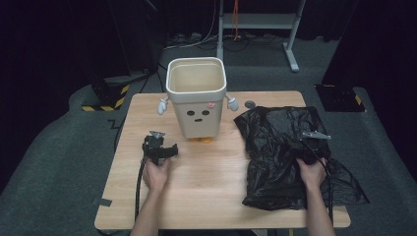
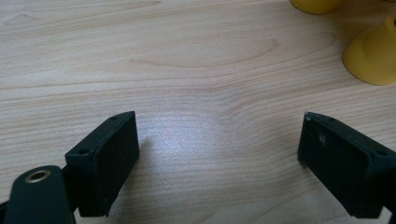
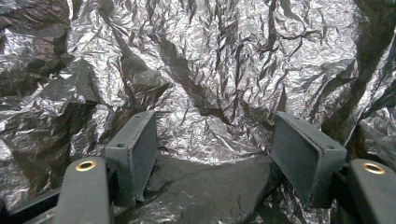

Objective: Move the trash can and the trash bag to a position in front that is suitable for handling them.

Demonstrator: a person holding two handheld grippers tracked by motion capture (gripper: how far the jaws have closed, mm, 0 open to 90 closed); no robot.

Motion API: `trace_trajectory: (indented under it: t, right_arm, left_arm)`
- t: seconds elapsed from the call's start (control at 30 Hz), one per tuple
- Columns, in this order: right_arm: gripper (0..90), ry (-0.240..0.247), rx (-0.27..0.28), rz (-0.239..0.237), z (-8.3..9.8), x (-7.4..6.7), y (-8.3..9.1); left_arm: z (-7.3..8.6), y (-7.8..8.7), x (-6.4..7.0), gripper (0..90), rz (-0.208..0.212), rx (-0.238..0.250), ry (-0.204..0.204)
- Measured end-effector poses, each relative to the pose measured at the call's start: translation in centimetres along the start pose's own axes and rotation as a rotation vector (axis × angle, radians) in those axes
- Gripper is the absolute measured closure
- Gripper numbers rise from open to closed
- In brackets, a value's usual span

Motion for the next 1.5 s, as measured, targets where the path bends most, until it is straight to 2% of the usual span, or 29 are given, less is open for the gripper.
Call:
trace_trajectory:
  t: [0.97,1.4,1.5]
  right_arm:
    - [31.5,-0.002,-0.001,-0.001,0.00,-0.07,0.00]
    - [26.3,-0.014,-0.018,0.006,0.11,-0.02,0.14]
    - [27.1,-0.029,-0.024,-0.018,0.07,-0.16,0.36]
  left_arm:
    - [0.00,0.01,0.04,12.3,-0.002,-0.002,0.003]
    - [0.07,0.15,0.00,12.9,0.020,-0.003,-0.011]
    - [0.03,0.20,-0.01,14.7,0.022,-0.004,-0.009]
Point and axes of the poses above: each handheld gripper's, and its own axes: y roughly backward along the jaws, z roughly out of its underside, x roughly to its right, the point moved 6 cm from there along -y, roughly forward along the jaws, and after that the axes turned 11 degrees about -z, right-handed, at the moved point
